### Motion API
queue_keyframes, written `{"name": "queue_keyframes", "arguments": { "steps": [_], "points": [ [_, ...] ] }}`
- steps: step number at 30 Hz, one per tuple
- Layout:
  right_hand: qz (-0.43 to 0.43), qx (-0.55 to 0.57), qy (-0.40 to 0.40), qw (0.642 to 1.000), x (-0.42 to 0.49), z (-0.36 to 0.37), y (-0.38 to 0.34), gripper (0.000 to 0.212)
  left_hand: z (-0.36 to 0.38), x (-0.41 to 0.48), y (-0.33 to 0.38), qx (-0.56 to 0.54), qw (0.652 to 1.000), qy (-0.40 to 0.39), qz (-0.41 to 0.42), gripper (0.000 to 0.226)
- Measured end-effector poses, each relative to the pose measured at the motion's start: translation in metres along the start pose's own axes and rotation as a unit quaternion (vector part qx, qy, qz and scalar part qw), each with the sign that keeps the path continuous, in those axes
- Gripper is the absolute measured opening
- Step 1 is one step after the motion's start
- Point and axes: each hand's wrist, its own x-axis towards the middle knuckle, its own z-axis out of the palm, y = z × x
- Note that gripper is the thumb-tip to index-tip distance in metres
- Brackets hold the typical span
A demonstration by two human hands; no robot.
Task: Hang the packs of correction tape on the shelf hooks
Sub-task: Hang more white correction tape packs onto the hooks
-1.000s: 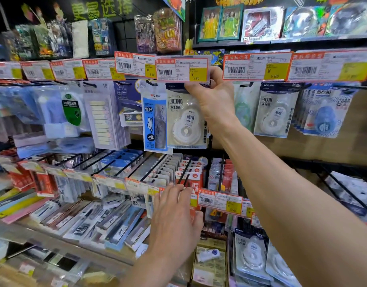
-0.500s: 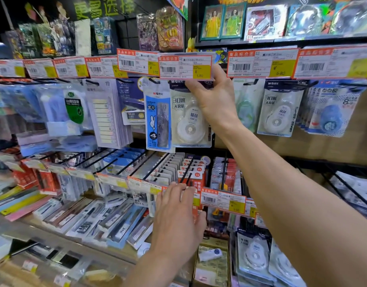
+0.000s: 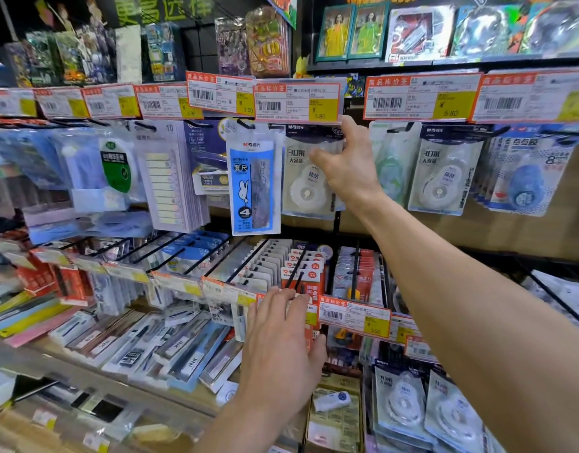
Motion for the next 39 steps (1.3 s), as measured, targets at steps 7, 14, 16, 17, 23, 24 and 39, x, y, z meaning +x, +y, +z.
{"name": "queue_keyframes", "arguments": {
  "steps": [7, 14, 16, 17, 23, 24, 39],
  "points": [
    [0.021, -0.038, 0.007, 0.999, 0.008, -0.002, 0.012, 0.042, -0.002, 0.0, -0.003, 0.002, 1.0, -0.008, 0.004, 0.058],
    [0.016, -0.037, -0.015, 0.999, -0.018, -0.013, 0.008, 0.047, -0.005, 0.004, 0.002, 0.0, 1.0, -0.003, -0.005, 0.058],
    [0.026, -0.053, -0.042, 0.997, -0.036, -0.022, 0.005, 0.047, -0.006, 0.006, 0.004, -0.001, 1.0, -0.003, -0.009, 0.059],
    [0.025, -0.063, -0.054, 0.996, -0.047, -0.026, 0.003, 0.046, -0.007, 0.006, 0.005, -0.001, 1.0, -0.004, -0.012, 0.06],
    [0.036, -0.108, -0.099, 0.989, -0.112, -0.061, -0.006, 0.026, -0.014, 0.002, 0.021, -0.002, 1.0, -0.018, 0.003, 0.059],
    [0.035, -0.109, -0.106, 0.988, -0.124, -0.067, -0.008, 0.022, -0.015, -0.001, 0.026, -0.008, 1.0, -0.018, 0.008, 0.057],
    [0.274, -0.241, -0.262, 0.893, -0.314, -0.162, 0.067, 0.008, 0.061, -0.085, 0.066, -0.056, 0.988, -0.134, 0.052, 0.042]
  ]
}}
